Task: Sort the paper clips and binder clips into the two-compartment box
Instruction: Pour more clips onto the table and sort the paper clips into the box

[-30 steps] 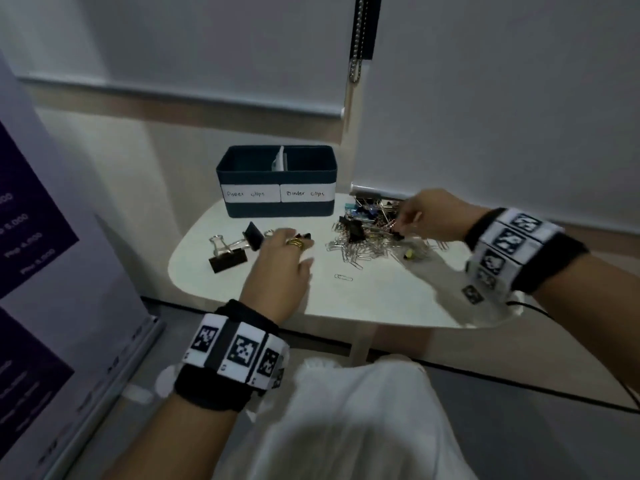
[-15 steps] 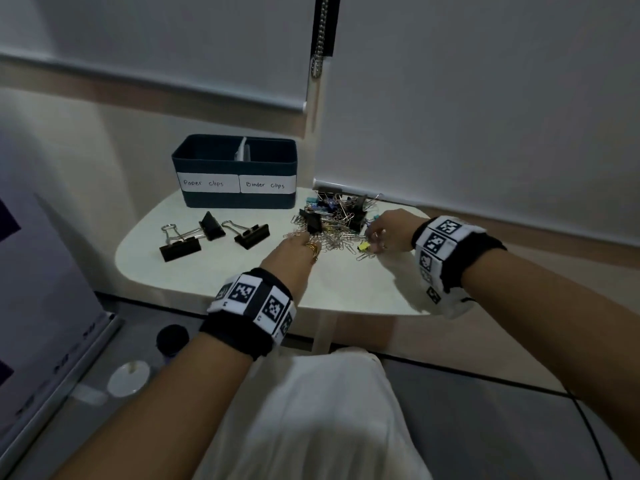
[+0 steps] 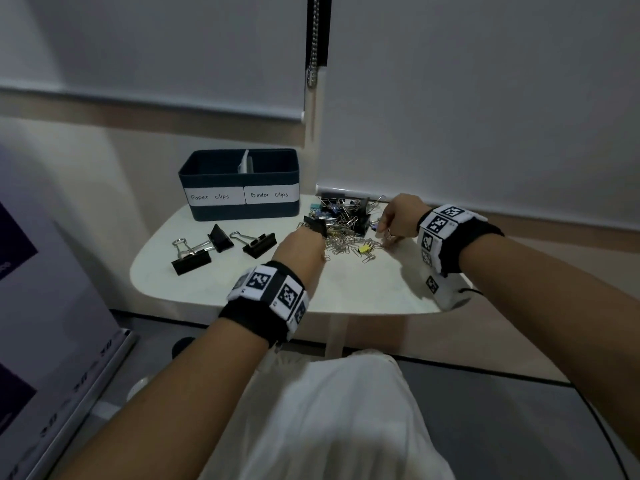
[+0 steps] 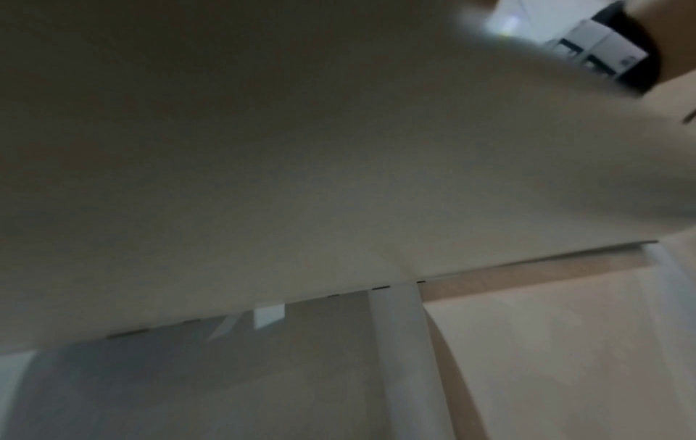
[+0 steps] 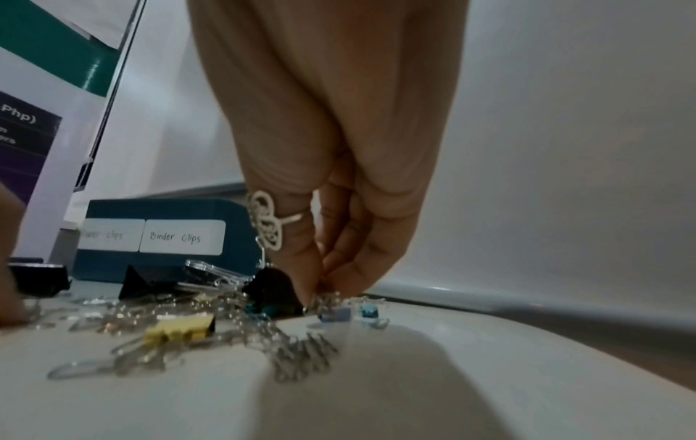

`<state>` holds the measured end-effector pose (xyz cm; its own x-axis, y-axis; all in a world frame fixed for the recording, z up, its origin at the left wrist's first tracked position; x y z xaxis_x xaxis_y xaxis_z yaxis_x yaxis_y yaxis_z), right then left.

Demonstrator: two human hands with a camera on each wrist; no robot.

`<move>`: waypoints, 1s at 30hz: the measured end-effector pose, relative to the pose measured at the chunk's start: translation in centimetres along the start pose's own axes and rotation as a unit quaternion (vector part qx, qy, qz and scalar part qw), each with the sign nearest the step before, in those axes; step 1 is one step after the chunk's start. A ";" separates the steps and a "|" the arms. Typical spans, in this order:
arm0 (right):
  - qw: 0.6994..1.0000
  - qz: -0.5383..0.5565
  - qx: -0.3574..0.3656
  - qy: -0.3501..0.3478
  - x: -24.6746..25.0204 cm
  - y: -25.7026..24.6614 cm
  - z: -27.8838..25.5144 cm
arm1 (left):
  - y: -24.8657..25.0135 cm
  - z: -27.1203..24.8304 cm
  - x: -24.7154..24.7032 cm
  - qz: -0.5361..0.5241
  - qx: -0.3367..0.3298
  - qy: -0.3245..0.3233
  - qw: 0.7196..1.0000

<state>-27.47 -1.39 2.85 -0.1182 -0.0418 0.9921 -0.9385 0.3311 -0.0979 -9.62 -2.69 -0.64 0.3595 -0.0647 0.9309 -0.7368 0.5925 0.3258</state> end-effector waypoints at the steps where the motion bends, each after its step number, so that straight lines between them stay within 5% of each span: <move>1: 1.000 0.011 -0.005 0.003 0.2 0.1 0.0 | 0.2 -0.2 -0.1 0.012 -0.005 0.011 1.000; 9: 0.981 0.166 0.018 0.093 3.9 -2.7 -0.4 | -0.7 -1.3 1.1 -0.002 0.018 0.040 0.999; 16: 0.933 0.327 0.101 0.113 6.2 -13.2 2.4 | -7.6 0.0 8.8 -0.098 0.102 0.174 0.974; 21: 0.924 0.336 0.145 0.109 6.1 -20.3 7.5 | -13.4 3.3 14.8 -0.097 0.156 0.254 0.950; 26: 0.949 0.279 0.135 0.055 4.5 -24.1 11.4 | -16.5 8.2 15.5 -0.102 0.199 0.233 0.946; 30: 0.954 0.241 0.174 0.028 4.2 -23.4 11.6 | -17.2 10.5 13.8 -0.085 0.187 0.131 0.970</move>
<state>-9.78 -20.23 8.40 -0.5546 0.0896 0.8273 -0.8319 -0.0353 -0.5539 1.98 -22.17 8.32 0.5914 0.0988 0.8003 -0.7924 0.2552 0.5541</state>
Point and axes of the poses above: each hand's wrist, its own z-axis towards the middle knuckle, its own x-axis out of the back of the hand, y = z × x, the point moved 5 cm from there along z, towards the middle knuckle, and after that the axes turned 3 degrees about -z, right-handed, at the moved point
